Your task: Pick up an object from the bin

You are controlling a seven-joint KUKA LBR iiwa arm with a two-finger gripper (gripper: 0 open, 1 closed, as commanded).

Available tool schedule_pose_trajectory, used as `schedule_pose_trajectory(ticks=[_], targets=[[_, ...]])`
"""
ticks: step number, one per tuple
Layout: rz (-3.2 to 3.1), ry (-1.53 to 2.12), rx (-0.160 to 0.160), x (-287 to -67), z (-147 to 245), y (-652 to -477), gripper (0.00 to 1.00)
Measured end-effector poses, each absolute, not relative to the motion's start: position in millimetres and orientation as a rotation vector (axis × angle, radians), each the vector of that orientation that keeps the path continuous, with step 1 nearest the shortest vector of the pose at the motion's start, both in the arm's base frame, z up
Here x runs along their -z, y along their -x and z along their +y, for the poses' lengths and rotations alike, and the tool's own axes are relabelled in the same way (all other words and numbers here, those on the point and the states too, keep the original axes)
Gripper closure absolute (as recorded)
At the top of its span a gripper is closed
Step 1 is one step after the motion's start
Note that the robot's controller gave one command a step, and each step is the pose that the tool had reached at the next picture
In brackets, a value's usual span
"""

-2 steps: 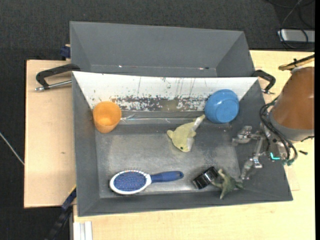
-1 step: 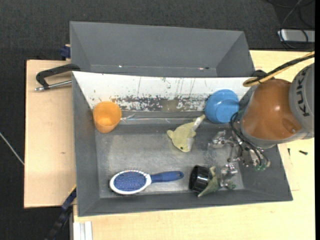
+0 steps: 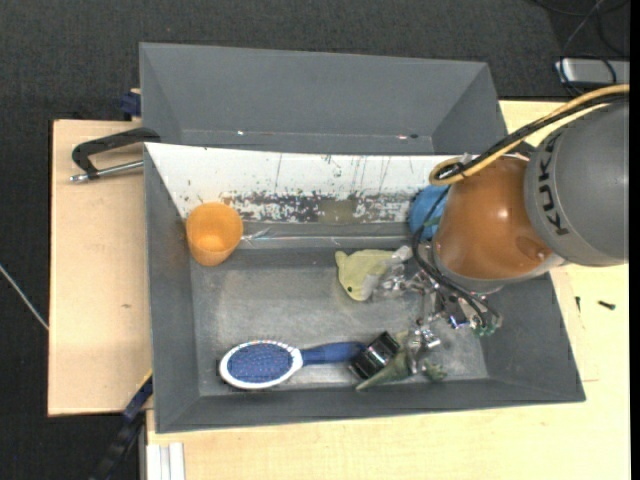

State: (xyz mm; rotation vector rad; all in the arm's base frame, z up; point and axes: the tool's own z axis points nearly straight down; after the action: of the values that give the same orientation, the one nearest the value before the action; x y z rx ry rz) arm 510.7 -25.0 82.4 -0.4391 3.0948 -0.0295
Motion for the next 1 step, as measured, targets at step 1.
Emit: schedule_pose_trajectory(ticks=[1], targets=[[2.995, 0.833, 0.039, -83.6, 6.1, -504.8, 0.0]])
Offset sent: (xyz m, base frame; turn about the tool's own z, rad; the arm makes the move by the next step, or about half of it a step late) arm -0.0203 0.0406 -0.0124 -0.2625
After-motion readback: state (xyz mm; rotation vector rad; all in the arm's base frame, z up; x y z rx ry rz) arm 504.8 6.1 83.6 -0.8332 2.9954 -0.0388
